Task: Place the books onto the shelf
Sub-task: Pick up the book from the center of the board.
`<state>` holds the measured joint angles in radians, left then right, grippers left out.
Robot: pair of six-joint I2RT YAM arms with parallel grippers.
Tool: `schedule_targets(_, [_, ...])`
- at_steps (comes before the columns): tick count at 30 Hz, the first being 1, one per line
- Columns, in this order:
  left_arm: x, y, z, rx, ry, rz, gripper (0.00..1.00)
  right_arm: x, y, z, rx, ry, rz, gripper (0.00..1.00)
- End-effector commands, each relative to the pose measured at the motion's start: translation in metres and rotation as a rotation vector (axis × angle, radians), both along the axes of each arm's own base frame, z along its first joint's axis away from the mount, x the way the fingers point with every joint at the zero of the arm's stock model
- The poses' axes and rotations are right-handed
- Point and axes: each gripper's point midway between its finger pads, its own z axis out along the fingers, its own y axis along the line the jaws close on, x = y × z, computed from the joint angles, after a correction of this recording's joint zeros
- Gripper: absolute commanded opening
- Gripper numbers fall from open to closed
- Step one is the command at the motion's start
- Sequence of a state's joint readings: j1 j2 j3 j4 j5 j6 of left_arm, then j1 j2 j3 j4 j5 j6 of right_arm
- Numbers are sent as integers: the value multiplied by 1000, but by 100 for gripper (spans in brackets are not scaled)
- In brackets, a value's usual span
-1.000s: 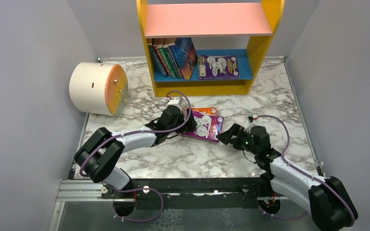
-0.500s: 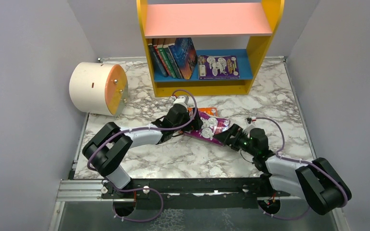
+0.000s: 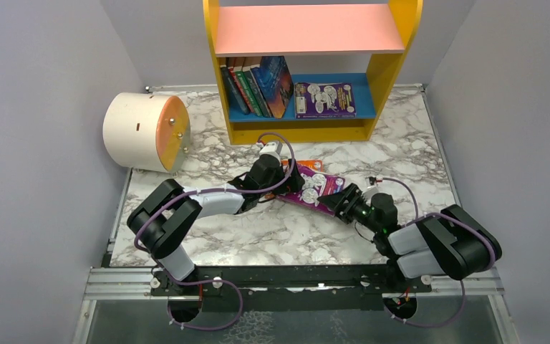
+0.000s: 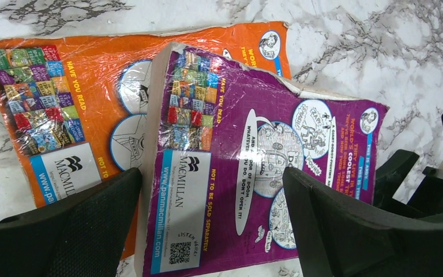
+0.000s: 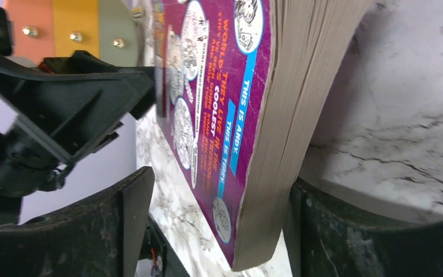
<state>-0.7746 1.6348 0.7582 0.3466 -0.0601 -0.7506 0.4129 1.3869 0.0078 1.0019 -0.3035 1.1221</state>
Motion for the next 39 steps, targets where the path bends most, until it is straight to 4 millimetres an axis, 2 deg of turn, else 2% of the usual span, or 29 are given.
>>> schedule_targets(1, [-17, -19, -3, -52, 48, -62, 86, -13, -3, 21, 103, -69, -15, 70])
schedule_targets(6, [-18, -24, 6, -81, 34, -64, 86, -5, -14, 37, 104, -125, -92, 65])
schedule_targets(15, [-23, -40, 20, -134, -4, -83, 86, 14, -41, 60, -78, -201, -223, 55])
schedule_targets(21, [-25, -49, 19, -144, 0, -105, 86, 15, -23, 36, -126, -66, -121, 53])
schedule_targets(25, [-26, -50, 20, -151, -1, -109, 86, 15, -23, 27, -103, -46, -132, 39])
schedule_targets(29, [-27, -50, 22, -157, -5, -109, 86, 18, -31, 33, -121, -69, -177, 20])
schedule_targets(31, [-26, -49, 26, -159, -14, -107, 86, 20, -36, 39, -128, -91, -201, 11])
schedule_targets(35, [-21, -41, 45, -142, -79, -85, 86, 24, -44, 58, -146, -136, -241, 5])
schedule_targets(39, [-4, -5, 78, -21, -184, 44, 86, 24, -50, 83, -142, -205, -268, 1])
